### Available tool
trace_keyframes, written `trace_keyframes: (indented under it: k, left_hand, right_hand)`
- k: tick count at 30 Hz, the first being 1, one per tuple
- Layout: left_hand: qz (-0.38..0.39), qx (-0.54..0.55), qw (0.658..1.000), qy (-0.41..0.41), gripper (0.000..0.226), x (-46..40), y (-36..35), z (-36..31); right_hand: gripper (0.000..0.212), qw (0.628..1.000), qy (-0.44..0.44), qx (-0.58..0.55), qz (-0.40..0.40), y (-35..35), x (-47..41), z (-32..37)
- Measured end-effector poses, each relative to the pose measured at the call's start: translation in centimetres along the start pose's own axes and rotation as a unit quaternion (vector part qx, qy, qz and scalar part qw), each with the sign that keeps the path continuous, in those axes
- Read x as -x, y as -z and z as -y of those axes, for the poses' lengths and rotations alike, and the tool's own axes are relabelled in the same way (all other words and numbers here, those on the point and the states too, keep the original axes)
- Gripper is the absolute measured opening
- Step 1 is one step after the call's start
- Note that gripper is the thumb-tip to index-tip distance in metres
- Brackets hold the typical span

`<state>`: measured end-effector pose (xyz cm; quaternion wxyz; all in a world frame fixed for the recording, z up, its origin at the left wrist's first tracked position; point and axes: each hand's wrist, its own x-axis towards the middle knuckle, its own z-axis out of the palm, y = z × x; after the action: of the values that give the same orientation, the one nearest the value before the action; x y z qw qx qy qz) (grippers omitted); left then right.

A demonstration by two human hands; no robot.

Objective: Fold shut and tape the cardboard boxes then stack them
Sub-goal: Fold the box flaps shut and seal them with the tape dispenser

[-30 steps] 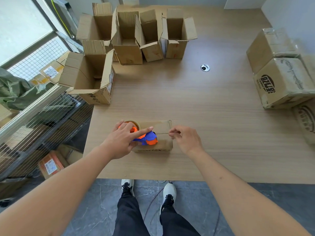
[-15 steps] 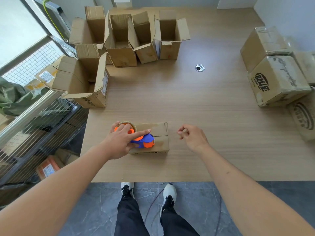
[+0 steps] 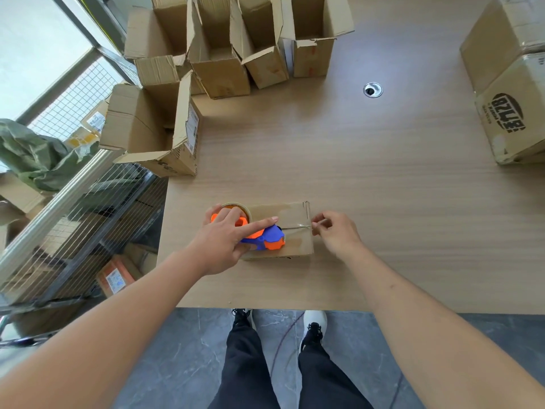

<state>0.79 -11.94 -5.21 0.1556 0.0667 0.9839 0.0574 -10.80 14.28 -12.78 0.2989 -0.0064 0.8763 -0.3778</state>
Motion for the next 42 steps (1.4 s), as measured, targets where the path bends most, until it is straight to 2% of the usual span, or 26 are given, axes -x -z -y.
trace_keyframes:
  k: [1, 4, 6, 8, 10, 13, 19, 24, 29, 32, 35, 38, 42]
  left_hand:
    - [0.001, 0.000, 1.000, 0.000, 0.066, -0.1, 0.0, 0.0]
    - [0.004, -0.007, 1.000, -0.007, 0.066, -0.2, 0.0, 0.0]
    - [0.000, -0.010, 1.000, -0.010, 0.065, -0.2, 0.0, 0.1]
    - [0.002, -0.010, 1.000, -0.012, 0.064, -0.2, 0.0, 0.3]
    - [-0.001, -0.008, 1.000, -0.014, 0.064, -0.1, 0.0, 0.3]
    - [-0.005, -0.011, 1.000, -0.017, 0.063, -0.2, 0.0, 0.3]
    - [0.003, -0.012, 1.000, -0.019, 0.064, -0.2, 0.1, 0.4]
    - [0.028, -0.003, 0.999, -0.015, 0.061, -0.4, 0.6, 0.4]
    - [0.066, -0.003, 0.997, -0.039, 0.058, -1.2, 2.0, 1.0]
    - [0.083, -0.009, 0.994, -0.073, 0.055, -1.9, 3.1, 1.0]
    - [0.124, 0.059, 0.988, -0.064, 0.052, -2.0, 4.3, 2.3]
    - [0.194, 0.166, 0.967, -0.028, 0.049, -0.6, 4.8, 6.4]
    - [0.238, 0.232, 0.943, 0.003, 0.046, 1.6, 4.7, 11.9]
  right_hand:
    - [0.005, 1.000, 0.002, 0.009, -0.011, -0.1, 0.0, -0.1]
    - [0.028, 0.998, -0.010, 0.024, -0.065, -0.5, 0.8, 0.1]
    - [0.035, 0.994, -0.011, 0.014, -0.105, -1.0, 1.5, 0.4]
    - [0.033, 0.992, -0.001, 0.026, -0.124, -1.8, 1.7, 0.5]
    - [0.029, 0.990, -0.033, 0.009, -0.136, -2.0, 1.7, 0.7]
    - [0.017, 0.990, -0.033, -0.026, -0.137, -2.3, 1.6, 0.9]
    - [0.031, 0.978, -0.048, -0.067, -0.193, -3.7, 2.8, 3.1]
    - [0.049, 0.989, -0.012, -0.016, -0.147, -5.5, 4.2, 3.9]
    - [0.052, 0.985, -0.092, 0.036, -0.140, -7.0, 4.3, 3.2]
    - [0.050, 0.980, -0.109, 0.054, -0.156, -7.5, 4.2, 3.4]
    - [0.050, 0.978, -0.117, 0.075, -0.158, -7.4, 4.0, 3.4]
    - [0.043, 0.975, -0.112, 0.087, -0.169, -7.6, 4.0, 3.3]
    - [0.047, 0.973, -0.111, 0.084, -0.183, -7.9, 4.1, 3.7]
